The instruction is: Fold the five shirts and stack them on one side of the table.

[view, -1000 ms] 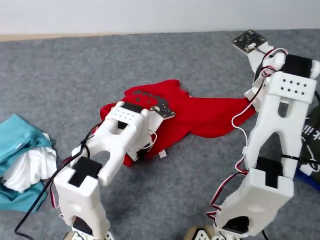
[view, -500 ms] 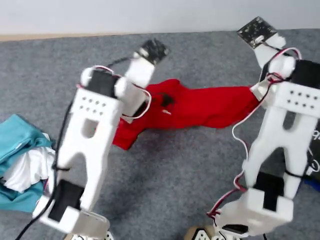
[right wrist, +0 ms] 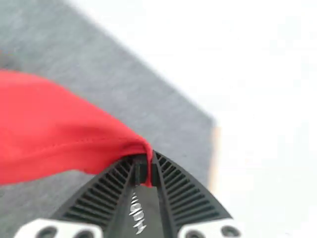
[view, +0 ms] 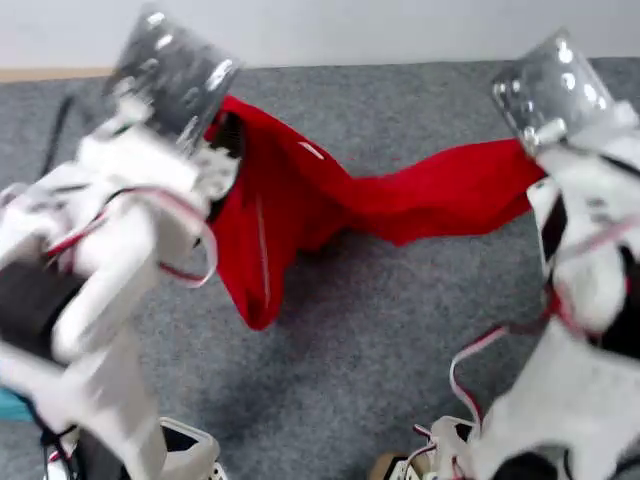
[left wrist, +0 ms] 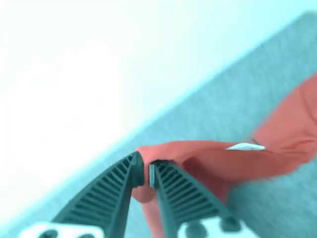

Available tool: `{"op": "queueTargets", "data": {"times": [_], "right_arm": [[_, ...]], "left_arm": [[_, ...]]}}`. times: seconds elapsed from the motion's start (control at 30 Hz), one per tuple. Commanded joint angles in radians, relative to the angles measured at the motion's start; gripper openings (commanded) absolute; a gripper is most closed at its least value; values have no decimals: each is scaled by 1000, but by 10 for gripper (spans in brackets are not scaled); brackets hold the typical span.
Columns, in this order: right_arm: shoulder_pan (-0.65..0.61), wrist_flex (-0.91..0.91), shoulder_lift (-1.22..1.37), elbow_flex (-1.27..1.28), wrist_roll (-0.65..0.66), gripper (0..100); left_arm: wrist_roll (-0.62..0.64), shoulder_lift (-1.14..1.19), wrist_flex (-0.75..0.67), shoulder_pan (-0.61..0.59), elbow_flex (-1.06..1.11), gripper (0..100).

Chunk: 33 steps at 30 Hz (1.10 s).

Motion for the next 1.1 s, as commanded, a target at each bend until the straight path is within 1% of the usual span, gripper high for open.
{"op": "queueTargets", "data": {"times": [0.0,0.2,0.33,0.57,0.67,0.83,1.07], "right_arm": [[65,-59,-102,-51,8,11],[185,-150,-197,-51,8,11],[239,-216,-257,-51,9,11],[314,-375,-334,-51,9,12],[317,-427,-352,-51,46,12],[317,-481,-386,-51,66,12],[317,-493,-443,-51,101,12]], "left_arm": [[-100,-54,-12,-37,-120,5],[-176,-81,-12,-219,-216,5],[-180,-109,-12,-273,-280,5],[-180,-193,0,-276,-317,5],[-204,-226,26,-276,-312,5],[-262,-302,26,-276,-232,5],[-272,-442,25,-278,-99,5]]}}
